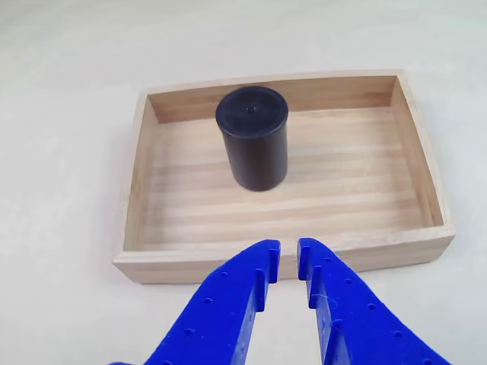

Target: Place the black cylinder in the wooden box then return to rest.

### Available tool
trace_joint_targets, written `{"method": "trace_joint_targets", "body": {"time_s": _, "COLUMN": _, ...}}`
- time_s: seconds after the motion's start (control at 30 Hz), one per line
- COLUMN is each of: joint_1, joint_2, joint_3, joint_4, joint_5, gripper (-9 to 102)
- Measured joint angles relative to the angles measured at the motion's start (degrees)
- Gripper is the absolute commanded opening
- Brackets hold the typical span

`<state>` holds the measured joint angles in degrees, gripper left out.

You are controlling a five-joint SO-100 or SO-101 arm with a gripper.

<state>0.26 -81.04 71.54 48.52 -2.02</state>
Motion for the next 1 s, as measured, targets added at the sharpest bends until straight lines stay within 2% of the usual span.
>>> {"method": "trace_joint_targets", "body": {"time_s": 0.4, "joint_1": 2.2, "joint_2": -10.55, "joint_3": 8.09, "joint_4": 6.94, "joint_5": -0.18, "gripper": 0}}
{"method": "trace_joint_targets", "body": {"time_s": 1.0, "joint_1": 2.11, "joint_2": -16.96, "joint_3": 18.63, "joint_4": 9.84, "joint_5": -0.18, "gripper": -1}}
